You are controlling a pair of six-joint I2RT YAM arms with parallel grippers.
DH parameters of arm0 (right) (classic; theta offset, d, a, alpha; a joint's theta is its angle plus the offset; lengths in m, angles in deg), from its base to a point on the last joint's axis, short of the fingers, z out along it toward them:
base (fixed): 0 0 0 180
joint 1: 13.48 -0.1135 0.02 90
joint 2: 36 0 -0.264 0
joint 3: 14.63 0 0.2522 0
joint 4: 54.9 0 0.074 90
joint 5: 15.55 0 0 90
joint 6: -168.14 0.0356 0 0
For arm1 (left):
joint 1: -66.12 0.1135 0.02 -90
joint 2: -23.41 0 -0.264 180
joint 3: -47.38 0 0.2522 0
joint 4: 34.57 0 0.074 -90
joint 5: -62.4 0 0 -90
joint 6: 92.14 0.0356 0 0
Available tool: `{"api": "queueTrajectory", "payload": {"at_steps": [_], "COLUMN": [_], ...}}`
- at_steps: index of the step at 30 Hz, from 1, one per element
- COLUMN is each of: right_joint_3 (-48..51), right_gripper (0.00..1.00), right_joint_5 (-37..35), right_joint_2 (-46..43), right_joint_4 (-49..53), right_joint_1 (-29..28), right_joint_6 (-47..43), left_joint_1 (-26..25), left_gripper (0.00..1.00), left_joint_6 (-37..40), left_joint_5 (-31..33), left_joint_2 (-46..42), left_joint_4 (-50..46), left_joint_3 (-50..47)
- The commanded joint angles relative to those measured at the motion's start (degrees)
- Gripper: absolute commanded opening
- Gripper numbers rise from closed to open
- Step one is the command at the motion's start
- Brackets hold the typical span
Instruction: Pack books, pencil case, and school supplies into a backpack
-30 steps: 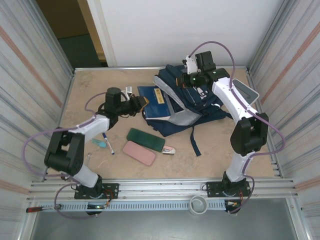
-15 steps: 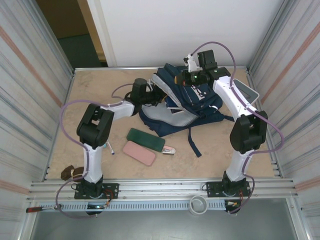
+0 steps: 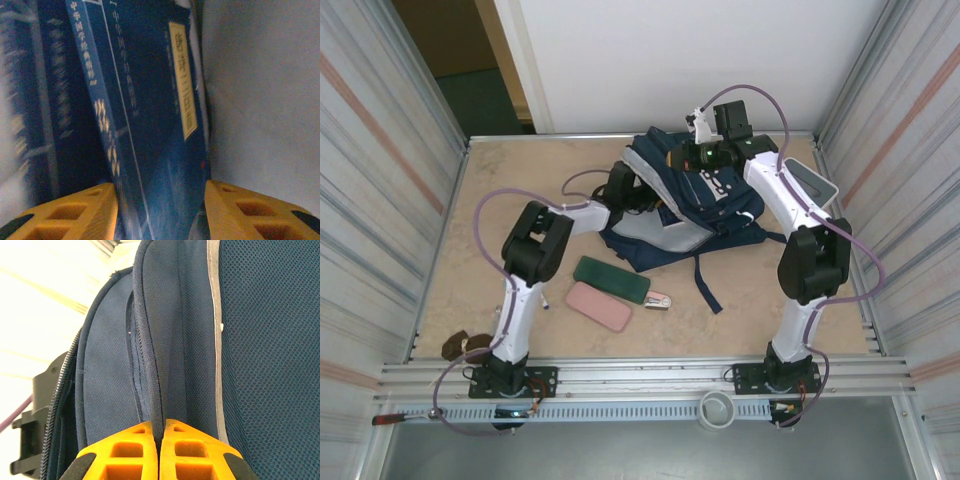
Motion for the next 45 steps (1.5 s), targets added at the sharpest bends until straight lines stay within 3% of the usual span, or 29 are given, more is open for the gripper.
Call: {"api": "queueTrajectory", "payload": {"at_steps": [1,7,14,22,27,35,41,45], "right_joint_3": [0.61,2.04,2.54,2.5,1.31,-2.32,-8.86,-10.25], "right_gripper": [0.0,0.0,0.0,0.0,0.0,0.0,0.0,0.01], "right_joint_5": [4.13,4.59,5.63,6.48,7.36,8.93,9.06,7.27], "right_joint_2": [0.0,0.23,0.09,1.68,3.35,5.79,9.33,10.74], "right_joint_4": [-6.87,-8.14,-9.12,-10.09,-9.37,-4.38,3.98,9.04], "right_joint_1": [0.44,0.4,0.39,-0.89,-1.95,-0.84,-0.12,-0.16], "right_joint_6": [1.72,2.43,3.5,4.37,3.99,-1.5,-10.23,-14.61], "left_joint_1": [1.02,-0.6,-1.6,-3.98,-3.5,-0.54,2.75,5.99], "left_gripper": [0.54,0.56,0.54,0.4,0.38,0.45,0.52,0.54], "left_joint_6": [7.51,9.62,9.67,7.92,8.15,11.92,15.64,20.27], "left_joint_5": [1.98,4.63,4.02,-2.41,-6.0,-6.95,-5.53,-3.15], "left_joint_2": [-7.24,-9.57,-2.59,2.27,2.7,-7.14,-20.93,-31.64], "left_joint_4": [-5.85,-7.77,-10.63,-3.2,0.95,0.89,1.02,-4.14], "left_joint_3": [-4.12,-9.49,-3.17,4.12,4.62,-9.89,-26.45,-33.58]}}
